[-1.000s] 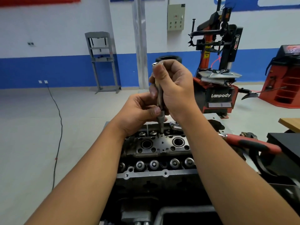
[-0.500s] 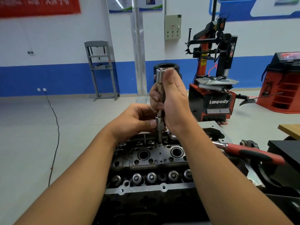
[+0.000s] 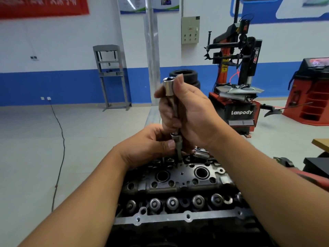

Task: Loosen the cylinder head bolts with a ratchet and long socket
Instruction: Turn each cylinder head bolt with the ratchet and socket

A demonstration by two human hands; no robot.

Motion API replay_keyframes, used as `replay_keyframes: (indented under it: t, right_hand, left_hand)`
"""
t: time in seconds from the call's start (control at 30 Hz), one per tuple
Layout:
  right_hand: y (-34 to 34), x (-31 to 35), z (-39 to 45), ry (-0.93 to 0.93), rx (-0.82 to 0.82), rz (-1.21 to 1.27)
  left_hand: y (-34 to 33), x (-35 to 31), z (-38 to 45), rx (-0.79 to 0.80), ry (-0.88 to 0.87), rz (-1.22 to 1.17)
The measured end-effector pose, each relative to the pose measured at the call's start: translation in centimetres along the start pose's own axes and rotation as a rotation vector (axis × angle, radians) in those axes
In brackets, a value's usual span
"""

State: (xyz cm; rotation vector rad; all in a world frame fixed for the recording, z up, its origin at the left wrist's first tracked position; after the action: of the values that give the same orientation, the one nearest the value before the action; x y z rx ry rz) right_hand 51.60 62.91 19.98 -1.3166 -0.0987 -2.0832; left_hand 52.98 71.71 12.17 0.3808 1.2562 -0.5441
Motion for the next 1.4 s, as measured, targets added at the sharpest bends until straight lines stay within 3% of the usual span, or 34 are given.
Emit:
replay_keyframes:
  t: [0.2,0.37,0.57,0.73,0.97,1.13,1.2,1.4]
  right_hand:
    - [1.2,0.6,-0.6,0.069,-0.084,0.064]
    - [1.5,0.9,-1.0,0.063,-0.029,0.101]
    - [0.8,0.9,-1.1,-0.013,0.059,0.064]
    - [0.9,0.4,-1.1,-0.09,0.009,0.086]
    - [1.2,1.2,-1.0,0.0,0.022,0.113]
    - [0.9,0.7,-0.7,-0.054,0.091,0.135]
    - [0.7,0.7,-0.8,-0.067,0.097,0.133]
    - [1.6,1.3,-1.0,0.002,-0.048,0.123]
  left_hand:
    - [-0.1,-0.8,-0.1,-0.125,-0.101,0.13]
    - [0.8,-0.9,-0.2,-0.311,-0.124,0.187]
    - [-0.7,-0.3,-1.0,-0.095,-0.013,0.1]
    - [-0.9,-1.0,-0.8,-0.132,-0.053,0.17]
    - [-0.6,-1.3,-0.2,-0.242,-0.119,0.18]
    - [-0.6,-0.7,-0.6,-0.09,-0.041,0.037]
    - [-0.4,-0.8,-0.6,-0.105,-0.061,0.067]
    - [0.0,-1.1,0.1,-0.195,-0.163,0.185]
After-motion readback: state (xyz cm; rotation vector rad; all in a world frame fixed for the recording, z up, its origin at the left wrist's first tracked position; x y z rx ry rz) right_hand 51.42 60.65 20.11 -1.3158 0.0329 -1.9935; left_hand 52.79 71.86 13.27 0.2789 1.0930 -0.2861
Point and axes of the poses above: each hand's wrist, its own z-axis towards the middle knuckle, its own y-axis out of the back of the hand, x = y × z, the point moved 6 cm from there along z, towards the middle knuckle, and after that the axes turned 9 degrees about -x, right-handed, at the moved point
